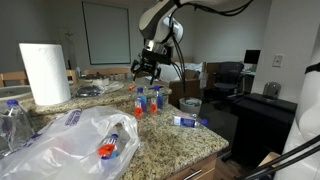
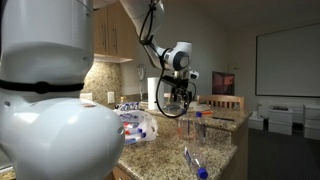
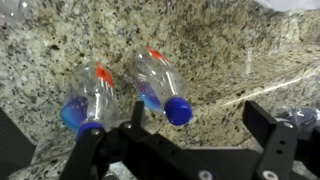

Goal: Put the empty bottles on the counter in the plastic bag

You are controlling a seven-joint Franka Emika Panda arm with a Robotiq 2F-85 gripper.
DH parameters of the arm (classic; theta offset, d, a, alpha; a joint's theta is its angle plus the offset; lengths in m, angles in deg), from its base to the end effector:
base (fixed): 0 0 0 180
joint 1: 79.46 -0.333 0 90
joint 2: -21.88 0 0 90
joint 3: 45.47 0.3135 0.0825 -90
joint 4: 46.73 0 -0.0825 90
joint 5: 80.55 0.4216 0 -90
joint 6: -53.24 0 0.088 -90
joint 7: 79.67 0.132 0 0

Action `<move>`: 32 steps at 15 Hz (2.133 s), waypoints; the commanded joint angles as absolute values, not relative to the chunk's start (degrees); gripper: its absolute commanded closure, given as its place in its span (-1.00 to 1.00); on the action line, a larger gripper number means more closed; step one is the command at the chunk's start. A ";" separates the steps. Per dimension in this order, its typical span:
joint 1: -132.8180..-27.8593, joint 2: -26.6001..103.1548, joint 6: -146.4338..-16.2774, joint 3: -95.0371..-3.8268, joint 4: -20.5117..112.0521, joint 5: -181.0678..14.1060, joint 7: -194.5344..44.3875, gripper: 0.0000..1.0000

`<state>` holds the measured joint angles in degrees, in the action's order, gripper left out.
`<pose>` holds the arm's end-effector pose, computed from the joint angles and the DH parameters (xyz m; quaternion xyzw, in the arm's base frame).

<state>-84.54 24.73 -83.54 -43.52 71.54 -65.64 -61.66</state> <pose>0.6169 0.0828 0.3922 -0.9699 0.1753 -0.1098 0.1286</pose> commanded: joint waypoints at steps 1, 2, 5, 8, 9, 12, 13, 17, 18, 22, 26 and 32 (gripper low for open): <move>-84.98 29.30 -84.83 -43.18 68.65 -75.07 -54.93 -1.00; -85.27 30.26 -84.23 -43.31 67.95 -76.65 -53.73 -1.00; -86.17 32.39 -86.39 -43.60 66.63 -80.27 -51.61 -0.47; -86.88 33.95 -87.51 -43.80 64.97 -81.46 -50.83 -0.10; -87.06 34.43 -87.22 -43.82 64.32 -81.44 -50.87 0.05; -87.45 35.22 -86.37 -43.97 63.16 -81.23 -51.03 0.43; -87.51 35.27 -86.32 -44.11 63.23 -81.38 -50.89 0.57; -87.57 35.30 -85.51 -44.52 63.13 -81.15 -50.83 0.83; -87.48 35.22 -85.42 -44.49 63.29 -80.78 -51.09 0.83; -86.67 31.13 -85.57 -43.88 66.22 -77.66 -52.86 0.83; -86.48 21.37 -88.74 -42.69 73.81 -74.82 -54.81 0.83; -86.66 5.37 -94.10 -41.97 90.83 -56.78 -59.08 0.83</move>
<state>-87.00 14.35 -88.07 -42.22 79.86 -63.97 -56.89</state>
